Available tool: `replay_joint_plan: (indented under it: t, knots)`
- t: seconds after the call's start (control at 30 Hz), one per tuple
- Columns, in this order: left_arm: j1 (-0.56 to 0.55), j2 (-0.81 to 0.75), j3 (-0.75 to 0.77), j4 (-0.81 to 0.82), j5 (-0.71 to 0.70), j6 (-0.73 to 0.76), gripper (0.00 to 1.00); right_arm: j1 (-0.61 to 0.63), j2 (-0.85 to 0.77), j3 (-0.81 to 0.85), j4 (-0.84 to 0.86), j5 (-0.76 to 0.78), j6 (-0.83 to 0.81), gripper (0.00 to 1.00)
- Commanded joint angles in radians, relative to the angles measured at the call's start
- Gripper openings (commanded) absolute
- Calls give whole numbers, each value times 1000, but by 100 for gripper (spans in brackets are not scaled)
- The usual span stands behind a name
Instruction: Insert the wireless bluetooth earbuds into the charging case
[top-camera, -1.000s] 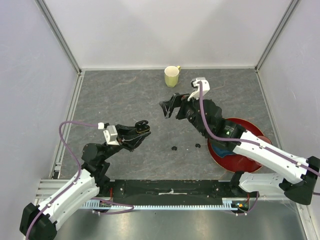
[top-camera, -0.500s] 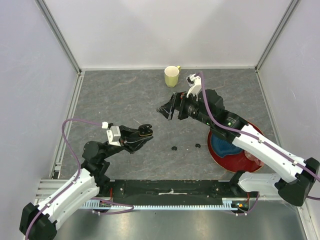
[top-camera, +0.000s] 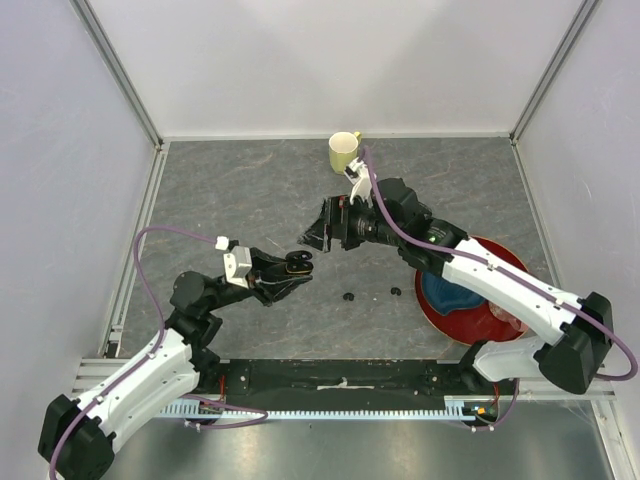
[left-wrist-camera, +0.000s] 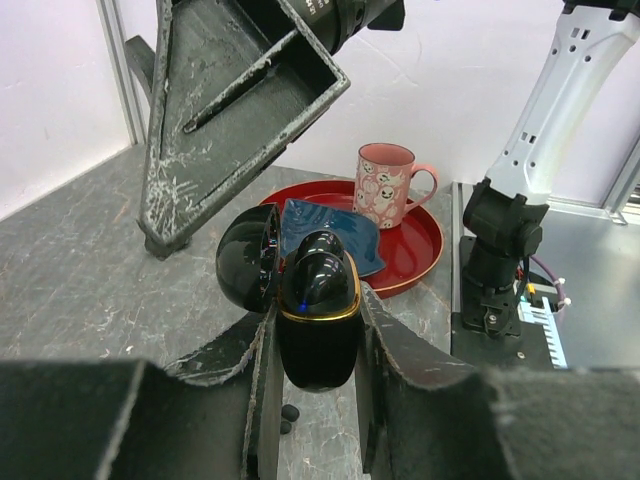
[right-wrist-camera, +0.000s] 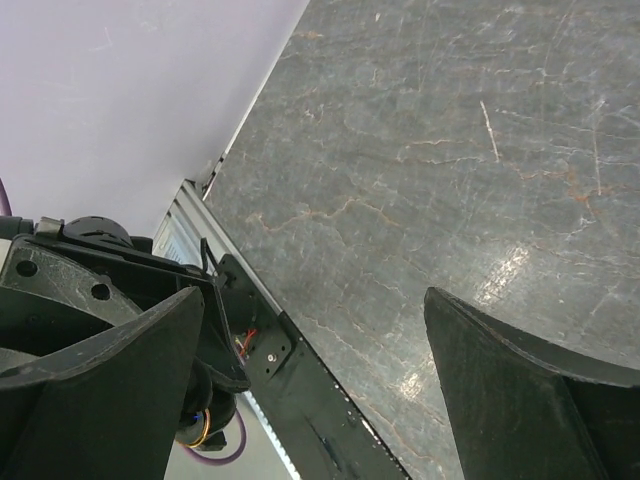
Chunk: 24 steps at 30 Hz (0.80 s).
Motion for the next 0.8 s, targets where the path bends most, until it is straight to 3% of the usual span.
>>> replay_joint_plan:
  t: [0.0, 0.53, 0.63, 0.77]
  knots:
    - [-1, -1, 42, 18, 27, 38, 2, -1, 20, 10, 67, -72, 21, 98]
    - [-1, 51, 43, 39, -114, -29, 2, 0, -1, -19, -37, -168, -88, 98]
    - [-1, 78, 69, 1, -146, -66, 2, 0, -30, -35, -45, -22, -62, 98]
    - [1, 137, 156, -210, -246, -155, 2, 0, -123, -79, -63, 271, 6, 98]
